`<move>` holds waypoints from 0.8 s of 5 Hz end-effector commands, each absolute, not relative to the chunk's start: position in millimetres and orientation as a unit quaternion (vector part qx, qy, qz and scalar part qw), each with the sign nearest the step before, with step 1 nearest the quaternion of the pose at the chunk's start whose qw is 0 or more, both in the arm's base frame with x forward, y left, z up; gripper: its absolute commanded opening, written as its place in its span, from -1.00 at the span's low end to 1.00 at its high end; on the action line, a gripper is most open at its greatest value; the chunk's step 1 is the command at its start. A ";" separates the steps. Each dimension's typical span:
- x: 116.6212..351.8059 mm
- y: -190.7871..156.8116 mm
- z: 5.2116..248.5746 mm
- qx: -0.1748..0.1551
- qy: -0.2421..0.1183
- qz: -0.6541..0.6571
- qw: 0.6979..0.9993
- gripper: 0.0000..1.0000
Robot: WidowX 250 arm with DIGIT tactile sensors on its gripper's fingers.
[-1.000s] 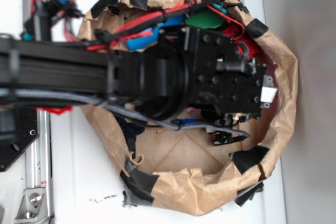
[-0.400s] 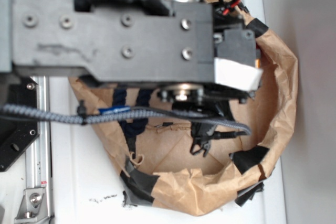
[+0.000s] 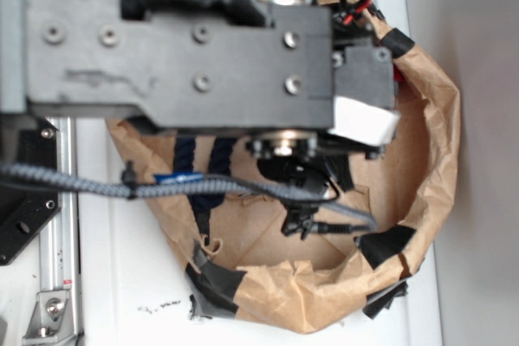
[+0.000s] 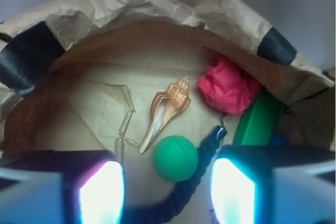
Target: Grab the shell.
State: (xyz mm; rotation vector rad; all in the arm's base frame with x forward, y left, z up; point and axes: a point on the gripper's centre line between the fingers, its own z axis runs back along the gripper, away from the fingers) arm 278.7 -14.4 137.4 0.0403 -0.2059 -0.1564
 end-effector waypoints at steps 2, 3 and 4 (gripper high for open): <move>329.4 0.2 68.2 -0.014 -0.115 -0.064 0.991 1.00; 330.0 -6.9 45.6 -0.018 -0.084 -0.054 0.995 1.00; 327.9 -12.0 38.0 -0.013 -0.064 -0.055 0.996 -1.00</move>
